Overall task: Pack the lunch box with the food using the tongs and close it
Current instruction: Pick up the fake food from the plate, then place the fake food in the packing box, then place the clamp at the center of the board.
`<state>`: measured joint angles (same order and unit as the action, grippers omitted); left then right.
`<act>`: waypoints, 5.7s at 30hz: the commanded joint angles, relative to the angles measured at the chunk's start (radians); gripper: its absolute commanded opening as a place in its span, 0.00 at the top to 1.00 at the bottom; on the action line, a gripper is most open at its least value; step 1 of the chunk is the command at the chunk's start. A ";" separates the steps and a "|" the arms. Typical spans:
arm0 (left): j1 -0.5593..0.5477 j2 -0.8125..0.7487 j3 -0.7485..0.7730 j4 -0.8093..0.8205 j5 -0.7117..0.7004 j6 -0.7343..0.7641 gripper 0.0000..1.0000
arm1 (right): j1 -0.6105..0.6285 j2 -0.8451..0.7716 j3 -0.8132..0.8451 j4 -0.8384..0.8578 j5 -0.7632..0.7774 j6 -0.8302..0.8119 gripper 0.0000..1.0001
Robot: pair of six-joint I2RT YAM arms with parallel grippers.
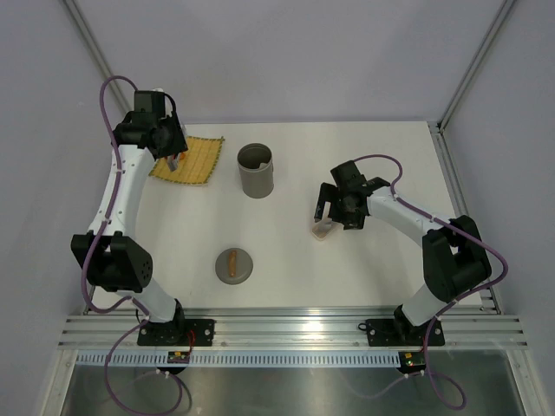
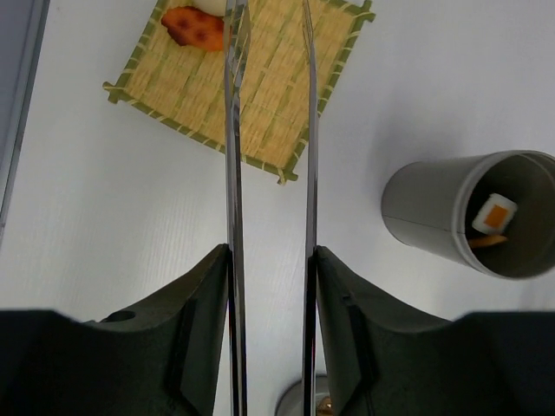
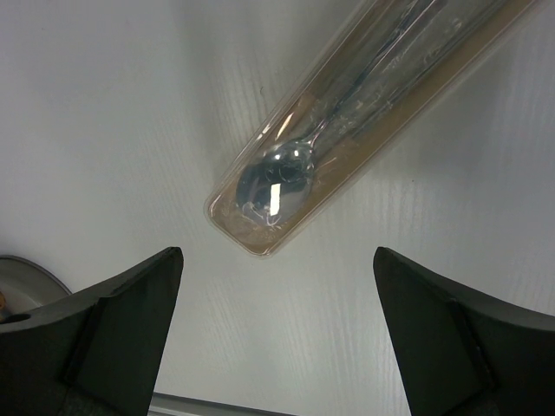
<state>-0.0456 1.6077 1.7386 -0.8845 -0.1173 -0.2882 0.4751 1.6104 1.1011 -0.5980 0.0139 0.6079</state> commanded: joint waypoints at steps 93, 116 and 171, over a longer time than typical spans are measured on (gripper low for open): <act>-0.154 -0.117 -0.022 -0.103 0.062 0.043 1.00 | 0.013 0.033 0.048 0.021 -0.009 -0.008 0.01; -0.338 -0.051 -0.030 -0.119 0.211 0.024 0.94 | 0.013 -0.030 -0.001 0.015 0.009 0.000 0.01; -0.115 -0.272 -0.743 0.041 -0.262 -0.229 0.76 | 0.013 -0.067 -0.032 0.037 -0.006 -0.003 0.00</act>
<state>-0.1680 1.3109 1.0294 -0.9031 -0.3103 -0.4595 0.4763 1.5738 1.0756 -0.5880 0.0071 0.5999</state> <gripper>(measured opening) 0.244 0.993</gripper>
